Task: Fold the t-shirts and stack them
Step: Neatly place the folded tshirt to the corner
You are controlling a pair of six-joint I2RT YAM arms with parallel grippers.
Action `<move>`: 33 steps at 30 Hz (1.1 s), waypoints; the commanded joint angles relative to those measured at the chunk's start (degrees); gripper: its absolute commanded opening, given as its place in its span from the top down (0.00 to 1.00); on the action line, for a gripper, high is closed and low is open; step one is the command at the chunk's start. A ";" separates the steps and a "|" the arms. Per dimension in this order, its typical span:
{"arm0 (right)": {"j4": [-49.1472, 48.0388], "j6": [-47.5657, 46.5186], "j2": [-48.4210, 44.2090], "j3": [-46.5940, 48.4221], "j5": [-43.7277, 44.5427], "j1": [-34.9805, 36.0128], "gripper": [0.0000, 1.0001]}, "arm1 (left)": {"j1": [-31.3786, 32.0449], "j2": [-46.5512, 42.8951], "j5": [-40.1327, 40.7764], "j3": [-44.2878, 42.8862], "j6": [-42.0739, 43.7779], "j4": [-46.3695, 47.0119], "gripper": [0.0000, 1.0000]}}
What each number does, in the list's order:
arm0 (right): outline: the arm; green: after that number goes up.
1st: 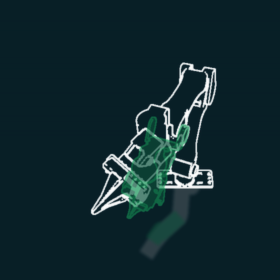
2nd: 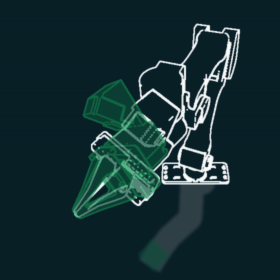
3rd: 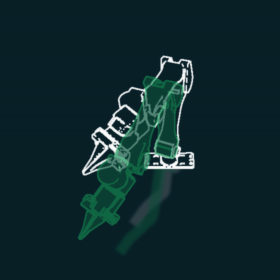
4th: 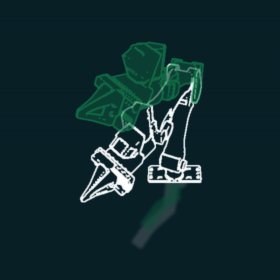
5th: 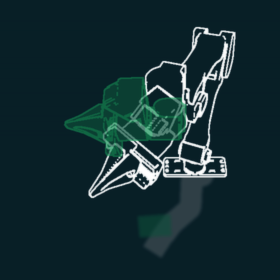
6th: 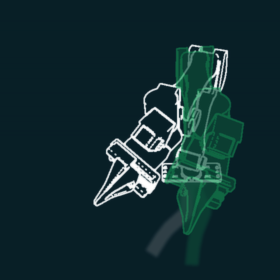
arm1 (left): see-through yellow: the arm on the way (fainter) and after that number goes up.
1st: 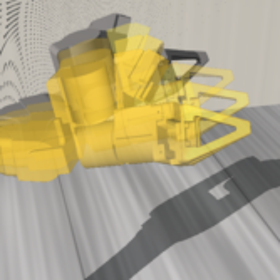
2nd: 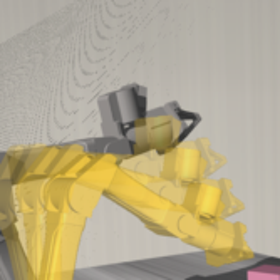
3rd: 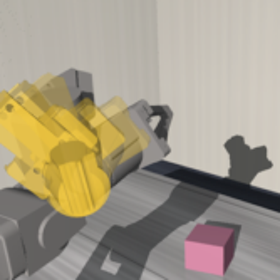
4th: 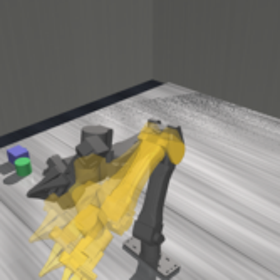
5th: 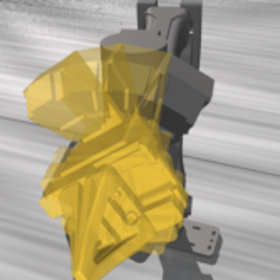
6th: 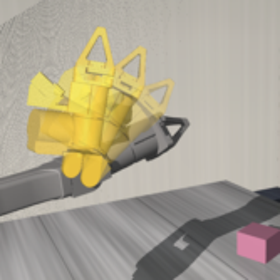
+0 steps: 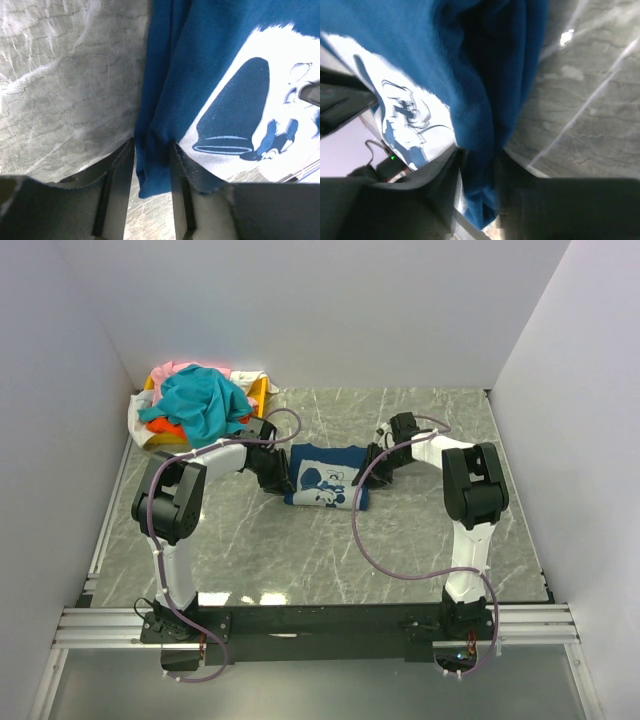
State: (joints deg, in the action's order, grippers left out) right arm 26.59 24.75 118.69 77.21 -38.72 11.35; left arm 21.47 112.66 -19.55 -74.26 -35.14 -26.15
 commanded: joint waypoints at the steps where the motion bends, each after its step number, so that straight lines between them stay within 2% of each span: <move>1: 0.74 -0.93 1.63 0.31 3.03 0.78 0.68 | 0.59 0.10 0.04 0.43 0.68 0.31 0.60; 3: 2.23 -1.81 1.19 1.10 4.09 0.78 0.80 | 0.59 -0.07 0.30 0.26 0.68 0.14 0.50; 4: 2.85 -2.25 1.01 1.45 5.83 0.86 0.91 | 0.59 -0.16 0.56 -0.01 0.77 -0.04 0.46; 5: 4.42 -2.69 0.93 2.58 6.72 0.86 0.95 | 0.67 -0.42 0.74 -0.18 0.77 -0.21 0.38; 7: 6.45 -4.36 0.75 4.95 9.78 0.86 1.00 | 0.59 -0.69 1.09 -0.80 0.77 -0.74 0.31; 11: 14.08 -8.66 1.19 10.58 17.08 0.77 1.00 | 0.59 -1.65 1.53 -1.85 1.03 -1.71 0.24; 19: 27.01 -16.66 4.96 23.93 33.78 0.42 1.00 | 0.50 -3.32 1.88 -2.38 1.03 -2.68 0.21; 25: 31.41 -19.21 8.92 31.76 44.16 -1.86 1.00 | 0.50 -5.43 1.71 -2.38 1.03 -2.15 0.21; 33: 31.33 -21.85 13.14 38.54 56.02 -6.08 1.00 | 0.50 -8.95 1.44 -0.80 0.77 -0.21 0.20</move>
State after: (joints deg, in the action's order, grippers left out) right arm 57.10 5.17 130.69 112.12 8.49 7.20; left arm 22.00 106.74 -18.35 -75.22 -35.14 -27.42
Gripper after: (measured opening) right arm 0.100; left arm 0.799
